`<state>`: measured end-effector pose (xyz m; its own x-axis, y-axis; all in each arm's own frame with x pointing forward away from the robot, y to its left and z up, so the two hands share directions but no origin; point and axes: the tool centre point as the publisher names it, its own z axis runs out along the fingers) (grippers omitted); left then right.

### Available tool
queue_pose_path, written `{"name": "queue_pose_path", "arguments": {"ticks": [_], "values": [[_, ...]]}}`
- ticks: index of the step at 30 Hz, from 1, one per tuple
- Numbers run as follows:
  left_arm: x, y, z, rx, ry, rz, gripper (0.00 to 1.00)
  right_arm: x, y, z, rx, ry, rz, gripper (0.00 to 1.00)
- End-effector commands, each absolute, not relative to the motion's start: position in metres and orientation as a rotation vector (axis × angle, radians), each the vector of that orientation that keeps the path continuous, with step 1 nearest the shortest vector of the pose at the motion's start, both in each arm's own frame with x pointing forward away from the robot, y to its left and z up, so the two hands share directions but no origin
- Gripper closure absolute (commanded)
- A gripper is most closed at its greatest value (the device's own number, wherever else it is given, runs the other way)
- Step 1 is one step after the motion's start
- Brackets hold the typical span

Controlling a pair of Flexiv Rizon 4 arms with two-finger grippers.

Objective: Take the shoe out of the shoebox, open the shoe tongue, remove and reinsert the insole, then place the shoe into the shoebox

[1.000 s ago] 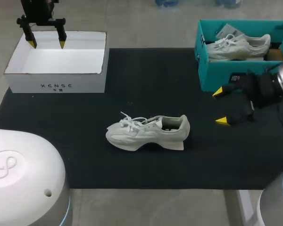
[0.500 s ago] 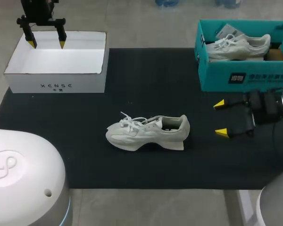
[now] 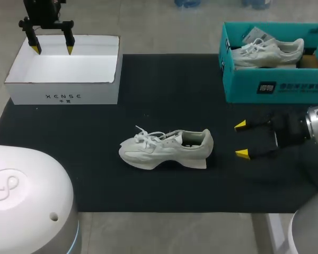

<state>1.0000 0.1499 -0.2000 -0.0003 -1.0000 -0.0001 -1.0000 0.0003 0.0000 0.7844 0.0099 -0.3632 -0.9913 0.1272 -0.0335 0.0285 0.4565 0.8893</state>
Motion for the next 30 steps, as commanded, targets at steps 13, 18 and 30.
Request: {"name": "queue_pose_path", "arguments": {"ticks": [13, 18, 30], "values": [[1.0, 0.15, -0.2, -2.221, 2.222, 0.0, 0.0, 0.788, 0.063, -0.395, 0.126, 2.574, 1.58, 0.0], [1.0, 0.15, -0.2, -2.221, 2.222, 0.0, 0.0, 0.795, 0.074, -0.402, 0.103, 2.572, 1.588, 0.0], [1.0, 0.15, -0.2, -2.221, 2.222, 0.0, 0.0, 0.813, 0.084, -0.411, 0.064, 2.538, 1.612, 0.0]]}}
